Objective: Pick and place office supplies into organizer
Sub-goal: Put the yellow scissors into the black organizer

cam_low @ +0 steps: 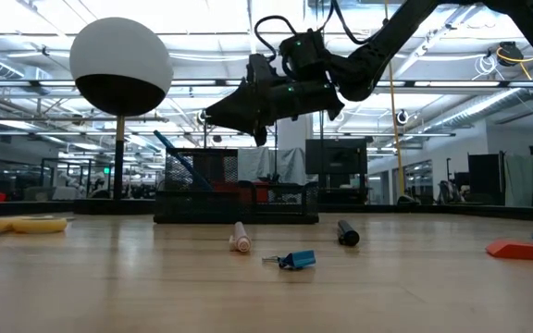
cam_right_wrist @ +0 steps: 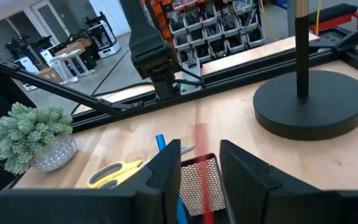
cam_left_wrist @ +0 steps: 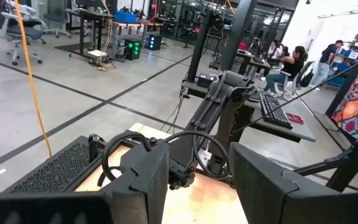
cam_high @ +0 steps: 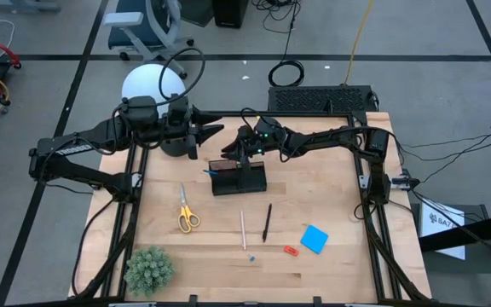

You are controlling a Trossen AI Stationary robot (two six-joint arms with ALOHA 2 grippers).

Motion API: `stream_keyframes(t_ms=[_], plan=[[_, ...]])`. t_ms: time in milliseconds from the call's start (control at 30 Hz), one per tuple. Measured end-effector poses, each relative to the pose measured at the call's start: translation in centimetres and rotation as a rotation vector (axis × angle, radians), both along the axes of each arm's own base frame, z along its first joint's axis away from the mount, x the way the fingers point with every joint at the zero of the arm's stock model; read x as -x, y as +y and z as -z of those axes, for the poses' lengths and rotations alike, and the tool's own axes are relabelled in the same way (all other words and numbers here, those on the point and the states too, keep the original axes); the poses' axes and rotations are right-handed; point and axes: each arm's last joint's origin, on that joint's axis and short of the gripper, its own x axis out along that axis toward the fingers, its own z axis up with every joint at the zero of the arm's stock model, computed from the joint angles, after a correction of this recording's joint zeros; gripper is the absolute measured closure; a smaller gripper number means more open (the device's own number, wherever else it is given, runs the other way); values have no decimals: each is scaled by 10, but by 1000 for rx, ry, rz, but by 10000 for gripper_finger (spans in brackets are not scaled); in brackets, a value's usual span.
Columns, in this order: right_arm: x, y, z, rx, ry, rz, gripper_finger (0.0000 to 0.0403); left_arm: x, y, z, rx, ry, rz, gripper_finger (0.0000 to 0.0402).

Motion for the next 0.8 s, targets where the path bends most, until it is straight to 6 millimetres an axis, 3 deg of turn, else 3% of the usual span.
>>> stream_keyframes(t_ms=[267, 800], plan=[[2, 1, -11, -49, -31, 10, 259, 0, 0, 1, -9, 8, 0, 236], [30, -12, -74, 35, -150, 56, 258, 0, 0, 2, -8, 17, 0, 236]])
